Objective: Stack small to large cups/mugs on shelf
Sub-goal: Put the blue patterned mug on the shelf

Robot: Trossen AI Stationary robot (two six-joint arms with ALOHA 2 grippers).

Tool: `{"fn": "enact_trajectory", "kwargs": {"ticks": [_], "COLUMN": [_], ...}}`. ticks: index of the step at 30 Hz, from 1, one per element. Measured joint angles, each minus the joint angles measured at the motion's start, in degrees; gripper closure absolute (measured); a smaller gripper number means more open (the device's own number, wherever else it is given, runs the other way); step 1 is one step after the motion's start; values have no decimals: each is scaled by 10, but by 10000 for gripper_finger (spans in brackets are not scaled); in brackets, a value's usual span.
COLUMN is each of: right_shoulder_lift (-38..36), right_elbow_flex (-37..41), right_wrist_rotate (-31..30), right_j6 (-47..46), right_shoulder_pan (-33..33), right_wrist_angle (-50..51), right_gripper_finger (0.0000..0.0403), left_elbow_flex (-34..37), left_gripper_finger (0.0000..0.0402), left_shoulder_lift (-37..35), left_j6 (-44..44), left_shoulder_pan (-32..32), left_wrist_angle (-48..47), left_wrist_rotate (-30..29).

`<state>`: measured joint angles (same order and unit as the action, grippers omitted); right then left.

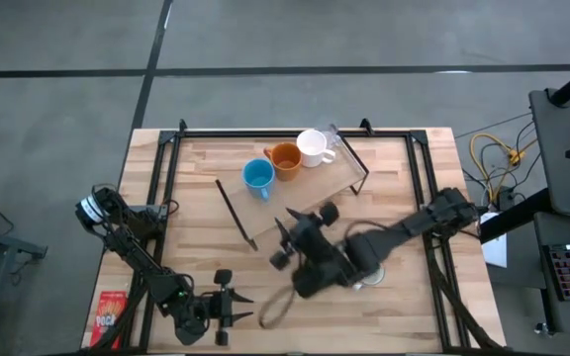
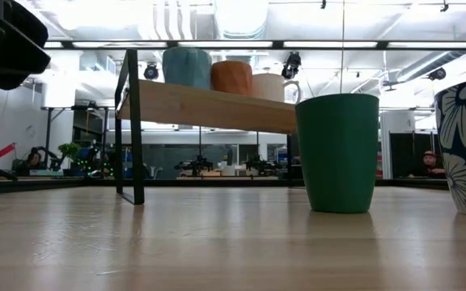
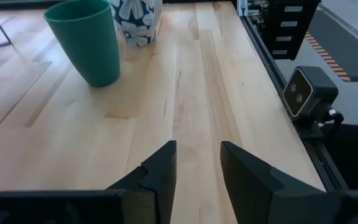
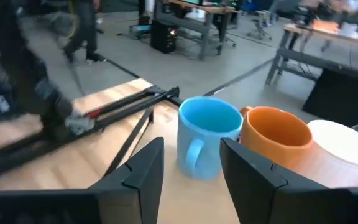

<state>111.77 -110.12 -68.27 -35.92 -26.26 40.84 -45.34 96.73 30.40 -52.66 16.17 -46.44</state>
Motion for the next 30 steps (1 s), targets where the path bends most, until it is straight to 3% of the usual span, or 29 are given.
{"fn": "enact_trajectory", "kwargs": {"ticks": [7, 11, 16, 26, 30], "right_shoulder_lift": [-15, -15, -11, -2, -2], "right_elbow_flex": [1, 1, 6, 83, 111], "right_wrist_rotate": [-14, -13, 3, 101, 175], "right_j6": [-12, -85, -173, -243, -281], "right_shoulder_pan": [-94, -153, -229, -357, -391], "right_wrist_angle": [97, 172, 254, 274, 274], "right_gripper_finger": [263, 268, 271, 276, 282], "left_elbow_flex": [1, 1, 2, 5, 6], "left_gripper_finger": [291, 291, 291, 291, 291], "left_shoulder_lift": [0, 0, 0, 0, 0], "left_j6": [38, 38, 53, 67, 67], "left_shoulder_pan": [0, 0, 1, 1, 1], "left_wrist_angle": [-41, -43, -48, -52, -52], "left_wrist_rotate": [27, 32, 83, 117, 125]}}
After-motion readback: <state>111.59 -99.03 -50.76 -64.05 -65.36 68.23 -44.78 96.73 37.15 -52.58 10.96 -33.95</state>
